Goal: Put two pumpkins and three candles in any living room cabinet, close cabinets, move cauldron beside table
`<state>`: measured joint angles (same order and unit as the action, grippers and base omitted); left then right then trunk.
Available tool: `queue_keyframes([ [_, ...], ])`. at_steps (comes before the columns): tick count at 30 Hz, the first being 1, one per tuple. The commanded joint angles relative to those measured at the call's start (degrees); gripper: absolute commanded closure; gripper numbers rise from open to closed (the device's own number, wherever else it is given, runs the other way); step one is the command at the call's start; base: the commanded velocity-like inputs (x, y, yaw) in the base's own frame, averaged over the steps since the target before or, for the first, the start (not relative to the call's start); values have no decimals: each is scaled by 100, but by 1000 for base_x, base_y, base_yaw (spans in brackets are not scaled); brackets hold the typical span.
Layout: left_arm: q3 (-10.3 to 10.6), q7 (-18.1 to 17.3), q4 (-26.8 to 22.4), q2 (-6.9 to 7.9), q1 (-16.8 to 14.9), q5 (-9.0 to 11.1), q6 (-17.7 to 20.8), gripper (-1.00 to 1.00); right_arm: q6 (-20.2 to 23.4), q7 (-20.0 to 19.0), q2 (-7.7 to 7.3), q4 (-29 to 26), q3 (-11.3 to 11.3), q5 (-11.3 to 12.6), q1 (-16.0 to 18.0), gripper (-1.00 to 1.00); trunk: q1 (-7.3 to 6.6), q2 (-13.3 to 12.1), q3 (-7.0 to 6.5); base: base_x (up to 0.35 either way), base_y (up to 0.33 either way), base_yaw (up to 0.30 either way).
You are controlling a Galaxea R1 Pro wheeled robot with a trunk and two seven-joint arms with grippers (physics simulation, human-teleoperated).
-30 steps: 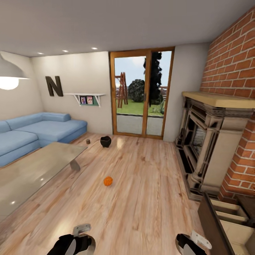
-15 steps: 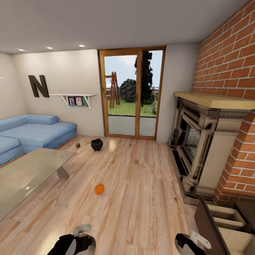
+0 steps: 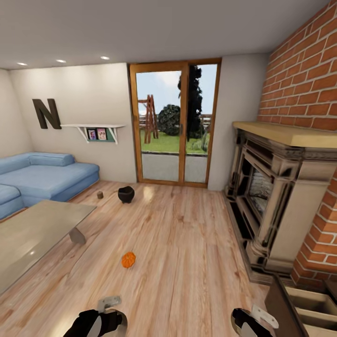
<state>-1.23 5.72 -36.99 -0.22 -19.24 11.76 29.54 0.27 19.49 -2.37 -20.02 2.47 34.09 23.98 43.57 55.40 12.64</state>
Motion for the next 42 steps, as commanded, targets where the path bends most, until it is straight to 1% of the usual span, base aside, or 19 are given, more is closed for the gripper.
queue_keyframes([
  [1, 0, 0, 1, -1, -1, 1, 0, 100, 0, -6, 0, -2, 5, -12, 1, 100, 0, 0, 0, 326, 0, 0],
  [12, 0, 0, -1, -2, -1, 1, 0, 100, 0, -6, 0, -2, -1, -17, 1, 100, 0, 0, 3, 327, 5, -6],
  [18, 0, 0, -1, -1, -1, 1, 0, 100, 7, -6, 0, -2, -5, -17, 1, 100, 0, 0, 34, 294, 49, -174],
  [29, -6, 0, -1, 19, -1, 1, 0, 100, 30, -1, 0, 0, -15, -3, 1, 100, 0, 0, 74, 33, 28, -248],
  [42, -8, 0, -1, 16, -1, 1, 0, 100, 35, -5, 0, 7, -19, 1, 1, 100, 0, 0, 76, 59, 249, -275],
])
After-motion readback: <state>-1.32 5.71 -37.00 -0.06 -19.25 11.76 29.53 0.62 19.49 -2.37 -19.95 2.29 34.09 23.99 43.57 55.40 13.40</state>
